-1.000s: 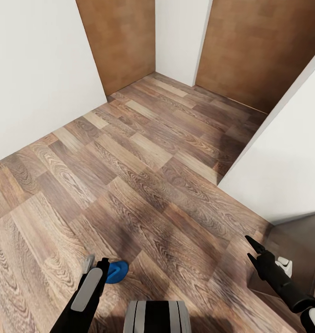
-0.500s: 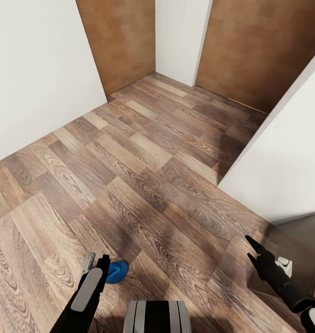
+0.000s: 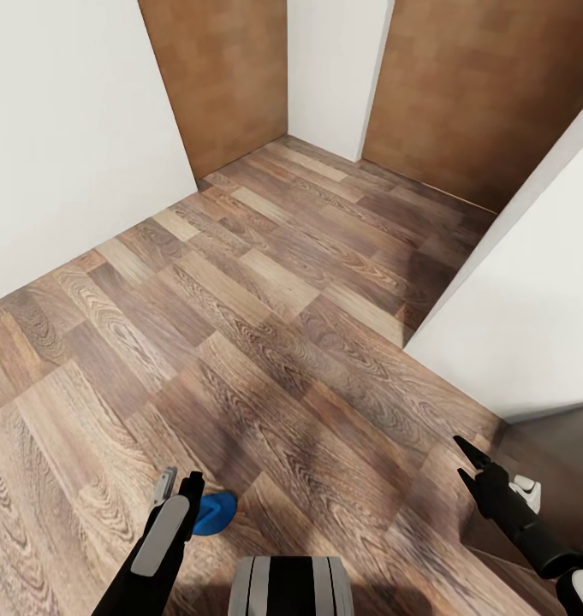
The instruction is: In the bedroom, move the book from the bed onto either nightstand, and place the two sandals side by side next to the bed.
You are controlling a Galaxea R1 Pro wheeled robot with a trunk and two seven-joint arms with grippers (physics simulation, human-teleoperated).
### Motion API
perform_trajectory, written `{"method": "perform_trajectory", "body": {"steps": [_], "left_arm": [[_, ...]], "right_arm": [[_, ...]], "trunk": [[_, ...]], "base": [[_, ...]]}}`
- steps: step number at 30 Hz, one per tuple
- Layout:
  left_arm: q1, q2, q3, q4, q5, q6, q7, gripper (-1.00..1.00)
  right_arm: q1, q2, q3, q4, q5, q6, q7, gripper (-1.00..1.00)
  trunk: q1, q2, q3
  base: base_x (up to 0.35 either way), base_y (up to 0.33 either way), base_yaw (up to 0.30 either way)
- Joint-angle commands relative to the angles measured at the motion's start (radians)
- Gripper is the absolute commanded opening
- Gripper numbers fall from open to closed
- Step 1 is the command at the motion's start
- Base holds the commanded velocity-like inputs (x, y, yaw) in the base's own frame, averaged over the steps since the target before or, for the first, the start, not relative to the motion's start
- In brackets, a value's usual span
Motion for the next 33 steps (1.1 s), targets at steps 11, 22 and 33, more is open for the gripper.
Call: {"method": "perform_trajectory", "body": {"steps": [11, 22, 33], "left_arm": [[0.000, -0.001, 0.000, -0.001, 0.010, -0.010, 0.001, 1.00], [-0.001, -0.001, 0.000, -0.001, 0.010, -0.010, 0.001, 1.00], [0.000, -0.001, 0.000, -0.001, 0.011, -0.009, 0.001, 1.00]], "right_arm": [[0.000, 0.000, -0.002, 0.000, -0.005, 0.006, 0.001, 1.00], [0.000, 0.000, -0.002, 0.000, -0.005, 0.006, 0.001, 1.00], [0.000, 0.000, -0.002, 0.000, -0.005, 0.006, 0.001, 1.00]], "trunk": [[0.003, -0.002, -0.024], [0.005, -0.003, -0.043], [0.008, -0.004, -0.070]], "base": [[0.000, 0.000, 0.000], [0.000, 0.000, 0.000], [0.000, 0.000, 0.000]]}}
